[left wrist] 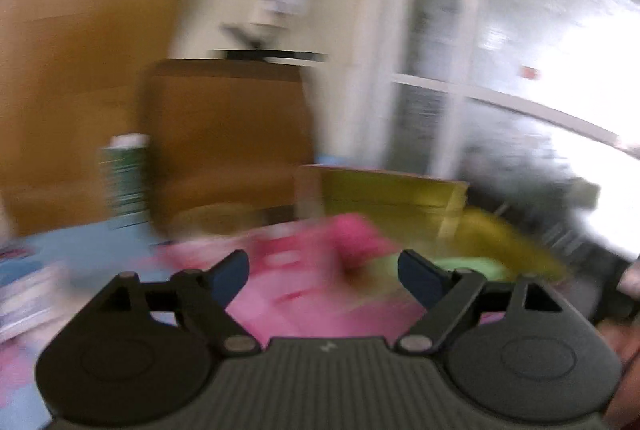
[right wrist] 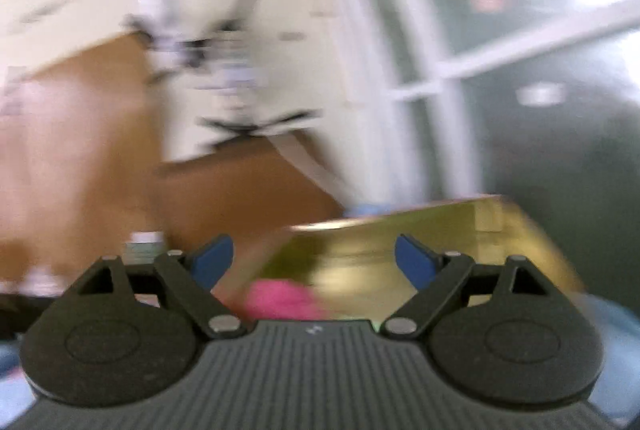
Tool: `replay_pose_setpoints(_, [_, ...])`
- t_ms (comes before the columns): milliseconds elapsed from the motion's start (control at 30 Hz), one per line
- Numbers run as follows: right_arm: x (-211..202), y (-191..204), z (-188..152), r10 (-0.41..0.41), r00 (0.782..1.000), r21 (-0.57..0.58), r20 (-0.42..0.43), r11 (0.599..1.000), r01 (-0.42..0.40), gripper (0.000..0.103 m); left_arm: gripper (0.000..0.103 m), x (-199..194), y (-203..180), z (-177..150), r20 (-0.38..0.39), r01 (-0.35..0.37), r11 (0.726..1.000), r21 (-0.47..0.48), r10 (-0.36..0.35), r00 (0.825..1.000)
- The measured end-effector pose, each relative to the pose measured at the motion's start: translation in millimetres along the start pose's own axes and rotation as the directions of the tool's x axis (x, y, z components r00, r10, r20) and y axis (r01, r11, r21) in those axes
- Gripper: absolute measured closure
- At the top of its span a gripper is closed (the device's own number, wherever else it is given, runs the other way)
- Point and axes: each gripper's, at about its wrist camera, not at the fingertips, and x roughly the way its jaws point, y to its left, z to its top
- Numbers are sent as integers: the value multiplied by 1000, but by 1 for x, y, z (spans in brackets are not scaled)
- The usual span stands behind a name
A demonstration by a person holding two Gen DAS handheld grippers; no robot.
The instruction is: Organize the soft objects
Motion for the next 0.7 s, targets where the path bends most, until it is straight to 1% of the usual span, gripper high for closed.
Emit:
replay_pose_setpoints(33, [1, 16, -1, 82, 996, -3, -32, 997, -82, 14, 19, -17, 22, -12, 3, -58, 998, -22, 58, 998])
replay_pose_setpoints(67, [8, 35, -2, 181, 979, 2, -88, 983, -182, 15, 20, -30, 39, -22, -1, -110, 993, -41, 110, 994])
replay_pose_setpoints(100, [17, 52, -6, 265, 953, 14, -148, 964, -266, 17, 20, -45, 60, -35, -10, -176, 982, -73, 175, 984])
replay_pose_setpoints(133, [34, 71, -11, 345, 911, 32, -224, 937, -347, 22, 21, -55, 79, -46, -21, -222, 969, -110, 221, 975])
replay_pose_setpoints(167, [52, 90, -18, 396, 870, 55, -295, 916, -398, 30, 21, -65, 99, -56, -39, -262, 953, -156, 259, 965])
replay_pose_setpoints(200, [76, 109, -26, 436, 823, 91, -363, 896, -435, 34, 22, -72, 115, -64, -57, -294, 936, -193, 288, 956])
replay_pose_setpoints(233, [99, 126, -35, 461, 783, 132, -417, 883, -450, 42, 23, -80, 130, -72, -72, -328, 916, -230, 320, 945])
replay_pose_setpoints(267, [119, 138, -41, 471, 754, 167, -458, 879, -447, 46, 23, -88, 143, -79, -75, -357, 898, -258, 349, 934])
replay_pose_setpoints(333, [157, 162, -55, 488, 697, 232, -526, 871, -434, 46, 23, -102, 161, -88, -68, -390, 871, -298, 388, 919])
replay_pose_setpoints(367, [173, 172, -62, 482, 682, 248, -550, 874, -417, 46, 23, -105, 167, -90, -61, -388, 865, -318, 390, 919])
replay_pose_setpoints(400, [188, 181, -67, 463, 677, 251, -573, 885, -392, 45, 23, -108, 172, -92, -53, -376, 860, -345, 382, 923])
replay_pose_setpoints(433, [194, 183, -71, 466, 656, 263, -594, 883, -389, 46, 23, -112, 177, -93, -42, -349, 857, -380, 361, 932])
replay_pose_setpoints(467, [202, 186, -77, 475, 633, 292, -611, 879, -378, 59, 23, -113, 180, -93, -36, -333, 856, -396, 348, 937])
replay_pose_setpoints(500, [204, 189, -82, 487, 613, 317, -622, 872, -372, 78, 23, -113, 181, -92, -30, -326, 856, -401, 343, 939])
replay_pose_setpoints(533, [203, 190, -87, 494, 588, 335, -641, 869, -365, 83, 23, -113, 182, -93, -22, -321, 858, -402, 341, 940])
replay_pose_setpoints(567, [198, 187, -88, 503, 583, 352, -638, 864, -360, 84, 23, -113, 183, -94, -20, -316, 858, -405, 337, 941])
replay_pose_setpoints(600, [193, 190, -86, 507, 583, 356, -635, 861, -363, 85, 23, -113, 183, -95, -26, -313, 856, -411, 333, 943])
replay_pose_setpoints(667, [168, 184, -76, 525, 574, 357, -628, 850, -388, 86, 23, -111, 186, -97, -33, -299, 855, -423, 315, 948])
replay_pose_setpoints(700, [155, 177, -70, 541, 565, 365, -623, 840, -401, 86, 23, -113, 186, -97, -28, -287, 857, -427, 305, 952])
